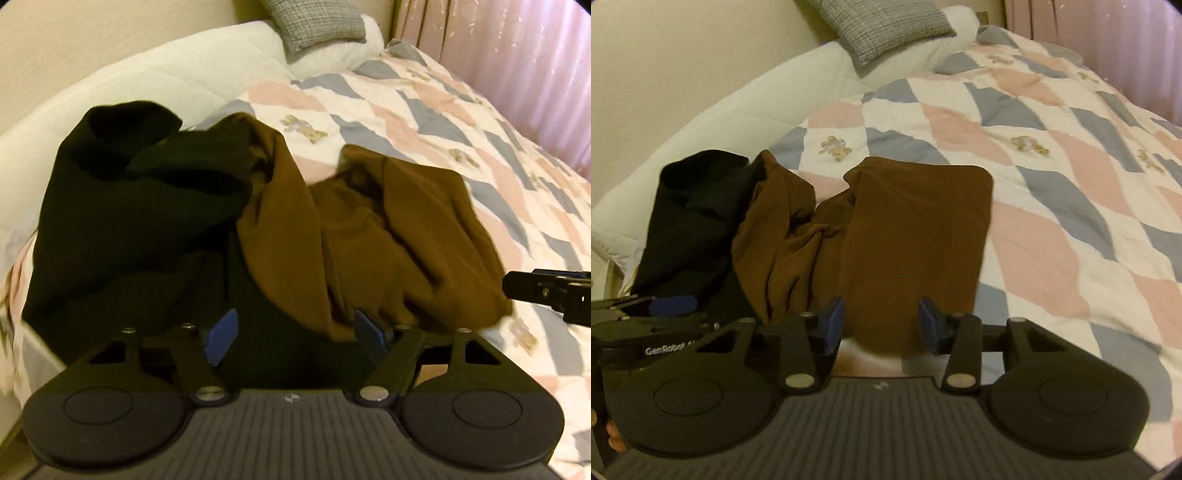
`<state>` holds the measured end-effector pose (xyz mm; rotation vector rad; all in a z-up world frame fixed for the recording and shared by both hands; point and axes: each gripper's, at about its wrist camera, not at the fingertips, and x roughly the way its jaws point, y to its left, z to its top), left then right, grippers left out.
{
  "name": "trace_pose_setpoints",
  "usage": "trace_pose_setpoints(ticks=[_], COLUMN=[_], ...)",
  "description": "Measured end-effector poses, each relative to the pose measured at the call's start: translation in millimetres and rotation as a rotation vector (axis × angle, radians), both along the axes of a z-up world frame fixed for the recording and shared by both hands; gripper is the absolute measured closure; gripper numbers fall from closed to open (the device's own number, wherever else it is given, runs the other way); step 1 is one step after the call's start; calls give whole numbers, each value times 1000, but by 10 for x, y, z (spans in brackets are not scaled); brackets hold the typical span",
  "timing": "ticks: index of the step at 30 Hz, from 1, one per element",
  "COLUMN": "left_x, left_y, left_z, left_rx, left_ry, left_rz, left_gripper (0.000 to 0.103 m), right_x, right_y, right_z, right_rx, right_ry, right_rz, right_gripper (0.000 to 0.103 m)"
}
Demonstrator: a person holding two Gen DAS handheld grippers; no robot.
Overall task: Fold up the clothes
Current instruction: 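Reach both grippers down to the brown shirt beside the black garment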
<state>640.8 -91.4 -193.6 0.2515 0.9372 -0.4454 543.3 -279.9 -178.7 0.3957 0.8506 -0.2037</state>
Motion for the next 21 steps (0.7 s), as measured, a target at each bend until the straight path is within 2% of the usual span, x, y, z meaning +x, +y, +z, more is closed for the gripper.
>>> trace_pose_setpoints(ticks=[4,5,7,9,11,12,13,14,15,16,17,18,21], left_x=[239,287,347,392,404,414,426,435,441,447,460,475,449], left_y=[-106,-125,-135,-132,-136,-147,-160,-171,-177,-171,-146,-105,-3], left_z=[-217,-278,-399,-505,-549,-566,-578,-581,-576,-562,-538,-503,-335], left_rx=[20,28,35,31,15,10,6,1,-5,-21,-63,-104,-158], left_ry=[3,6,14,27,28,28,30,29,26,24,41,64,62], left_rz=[-4,-3,-2,-3,-5,-6,-7,-12,-16,-22,-29,-18,0], left_gripper=[37,37,37,41,44,46,47,53,64,77,96,97,97], right_x=[328,419,589,767,913,982,1020,1052,1060,1031,978,903,510], right_y=[-31,-36,-49,-57,-53,-51,-50,-46,-44,-56,-89,-145,-399], right_z=[-157,-195,-277,-388,-523,-600,-657,-704,-718,-698,-653,-591,-310], right_rx=[-31,-40,-59,-81,-96,-103,-105,-110,-120,-128,-135,-134,-127], right_ry=[21,25,26,41,53,68,73,78,80,70,55,37,-41], right_rz=[6,5,0,-7,-6,-3,3,10,17,14,-1,-26,-164], right_gripper=[62,60,49,30,27,30,36,55,70,76,90,94,95])
